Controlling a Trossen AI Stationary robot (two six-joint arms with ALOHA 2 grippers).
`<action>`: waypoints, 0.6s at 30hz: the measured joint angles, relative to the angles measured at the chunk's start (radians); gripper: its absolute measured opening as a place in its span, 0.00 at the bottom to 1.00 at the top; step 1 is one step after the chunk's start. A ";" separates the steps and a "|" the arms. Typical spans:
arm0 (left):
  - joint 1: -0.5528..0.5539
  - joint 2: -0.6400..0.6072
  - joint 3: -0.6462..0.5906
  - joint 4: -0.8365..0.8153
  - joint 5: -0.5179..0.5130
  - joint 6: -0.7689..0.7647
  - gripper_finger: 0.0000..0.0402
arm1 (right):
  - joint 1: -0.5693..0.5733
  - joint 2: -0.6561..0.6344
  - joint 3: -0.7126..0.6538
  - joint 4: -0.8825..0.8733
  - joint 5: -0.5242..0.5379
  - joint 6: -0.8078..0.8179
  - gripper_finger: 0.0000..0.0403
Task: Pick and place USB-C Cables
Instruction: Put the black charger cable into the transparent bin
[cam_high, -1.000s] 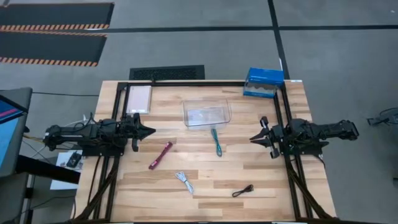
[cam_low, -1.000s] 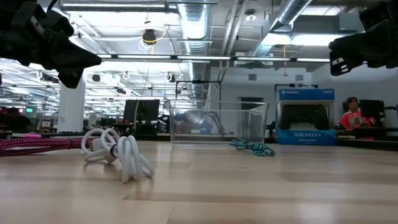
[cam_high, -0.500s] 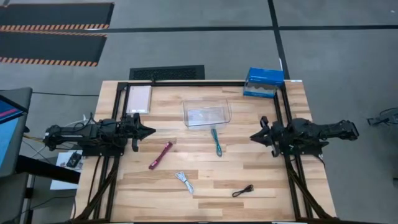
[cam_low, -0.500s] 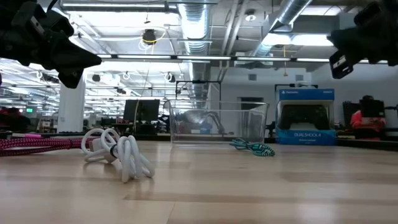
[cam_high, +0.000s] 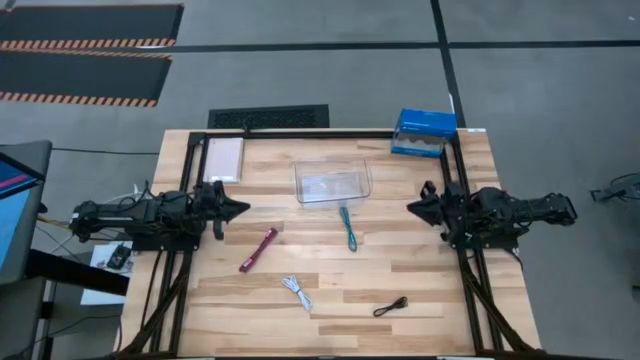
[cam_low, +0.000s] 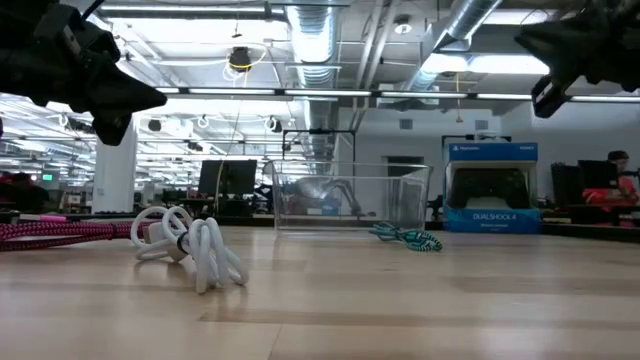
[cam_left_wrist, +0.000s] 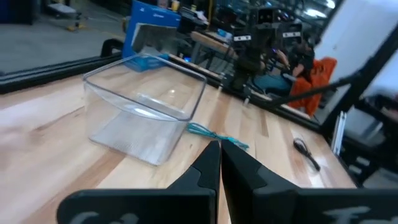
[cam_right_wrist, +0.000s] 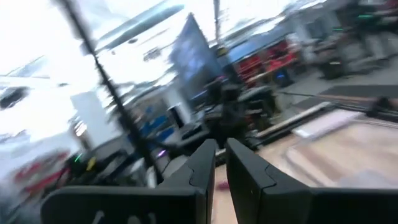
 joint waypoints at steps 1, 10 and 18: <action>0.000 0.000 0.000 0.002 -0.008 -0.029 0.00 | 0.000 0.000 0.000 0.005 0.045 0.010 0.17; 0.000 0.000 -0.001 0.021 -0.062 -0.259 0.00 | 0.000 0.000 0.000 0.047 0.210 0.053 0.17; 0.000 0.000 -0.001 0.023 -0.153 -0.325 0.00 | 0.000 0.000 0.001 0.083 0.259 0.029 0.17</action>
